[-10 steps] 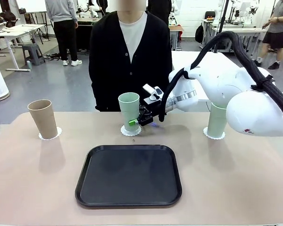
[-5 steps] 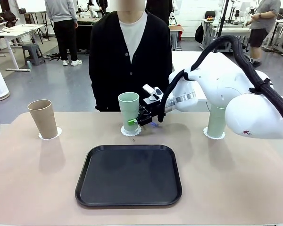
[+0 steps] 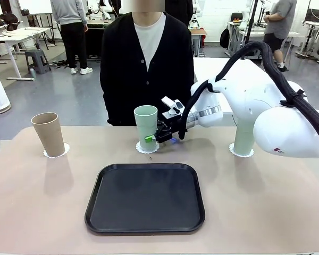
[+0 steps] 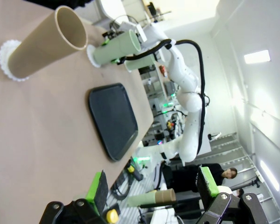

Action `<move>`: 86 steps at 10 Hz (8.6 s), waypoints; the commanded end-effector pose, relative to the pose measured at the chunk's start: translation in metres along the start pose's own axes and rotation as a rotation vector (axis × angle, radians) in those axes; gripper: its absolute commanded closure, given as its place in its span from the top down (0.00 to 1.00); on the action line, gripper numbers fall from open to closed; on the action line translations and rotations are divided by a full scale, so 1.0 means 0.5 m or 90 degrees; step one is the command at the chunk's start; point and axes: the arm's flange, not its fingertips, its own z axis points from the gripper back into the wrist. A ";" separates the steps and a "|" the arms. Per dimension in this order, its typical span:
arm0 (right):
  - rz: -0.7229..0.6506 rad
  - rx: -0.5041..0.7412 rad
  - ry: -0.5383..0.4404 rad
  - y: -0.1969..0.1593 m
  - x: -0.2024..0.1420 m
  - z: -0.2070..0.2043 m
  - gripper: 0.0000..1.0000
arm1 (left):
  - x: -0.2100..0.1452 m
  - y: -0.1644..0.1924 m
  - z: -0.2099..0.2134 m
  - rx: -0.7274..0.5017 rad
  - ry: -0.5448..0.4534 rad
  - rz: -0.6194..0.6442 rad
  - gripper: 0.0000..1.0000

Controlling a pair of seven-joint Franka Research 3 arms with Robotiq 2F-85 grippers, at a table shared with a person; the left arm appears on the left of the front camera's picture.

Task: Place coasters on the table and set cups on them.
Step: Take one Reusable plastic cup from the Flat Tray and place it on a coaster set by the human.

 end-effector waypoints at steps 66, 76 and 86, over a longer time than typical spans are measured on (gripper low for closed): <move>-0.641 -0.666 0.514 0.494 0.482 0.066 1.00 | 0.000 -0.003 0.002 0.002 -0.004 -0.003 1.00; -0.750 -0.541 0.183 0.781 0.471 0.212 1.00 | 0.000 -0.003 0.002 0.002 -0.004 -0.003 1.00; -0.789 -0.342 -0.167 1.065 0.279 0.567 1.00 | 0.000 -0.003 0.002 0.002 -0.004 -0.003 1.00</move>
